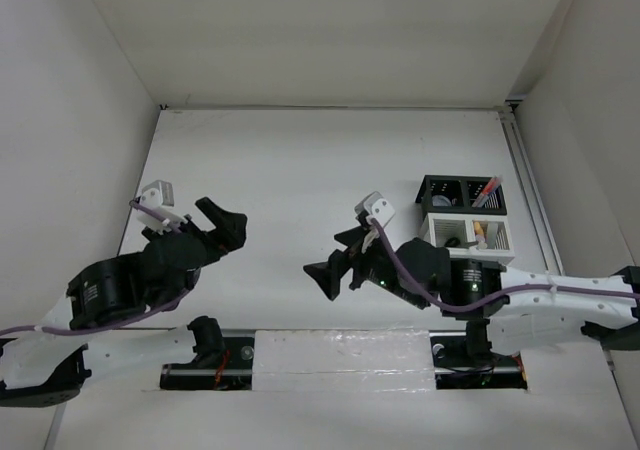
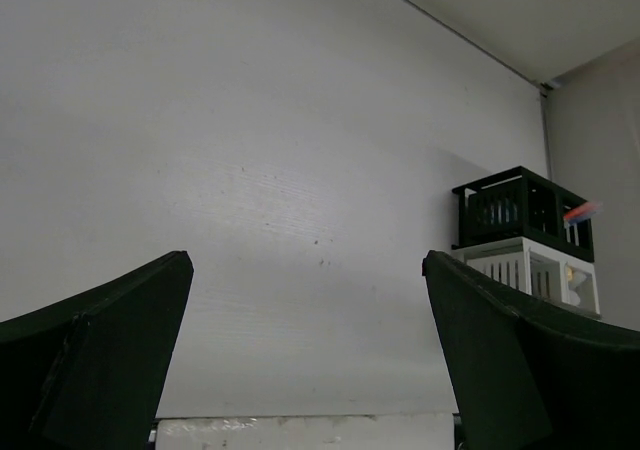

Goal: Sort the stationery into containers
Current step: Reset both arms

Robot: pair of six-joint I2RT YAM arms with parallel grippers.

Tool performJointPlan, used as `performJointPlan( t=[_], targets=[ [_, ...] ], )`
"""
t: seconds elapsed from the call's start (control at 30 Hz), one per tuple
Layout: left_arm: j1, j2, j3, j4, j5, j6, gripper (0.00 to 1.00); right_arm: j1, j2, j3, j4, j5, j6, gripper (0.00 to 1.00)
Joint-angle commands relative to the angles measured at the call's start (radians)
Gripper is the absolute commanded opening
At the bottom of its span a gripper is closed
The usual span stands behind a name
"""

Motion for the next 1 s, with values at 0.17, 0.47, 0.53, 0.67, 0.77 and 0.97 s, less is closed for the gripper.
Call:
performJointPlan(
  t=[0.17, 0.47, 0.53, 0.67, 0.77, 0.97],
  targets=[
    [0.003, -0.076, -0.087, 0.05, 0.039, 0.002, 1.0, 0.038, -0.102, -0.058, -0.02, 0.024, 0.094, 1.0],
    [0.003, -0.159, -0.137, 0.076, 0.028, -0.005, 1.0, 0.038, -0.13, -0.072, -0.009, 0.033, 0.053, 1.0],
    [0.003, -0.17, -0.137, 0.076, 0.028, -0.005, 1.0, 0.038, -0.119, -0.052, -0.01, 0.042, 0.053, 1.0],
    [0.003, -0.179, -0.137, 0.076, 0.019, -0.015, 1.0, 0.038, -0.099, -0.043, -0.01, 0.053, 0.042, 1.0],
    [0.003, -0.179, -0.146, 0.076, 0.019, -0.015, 1.0, 0.038, -0.089, -0.043, -0.01, 0.064, 0.042, 1.0],
    [0.003, -0.188, -0.146, 0.076, 0.019, -0.015, 1.0, 0.038, -0.089, -0.032, -0.01, 0.082, 0.042, 1.0]
  ],
)
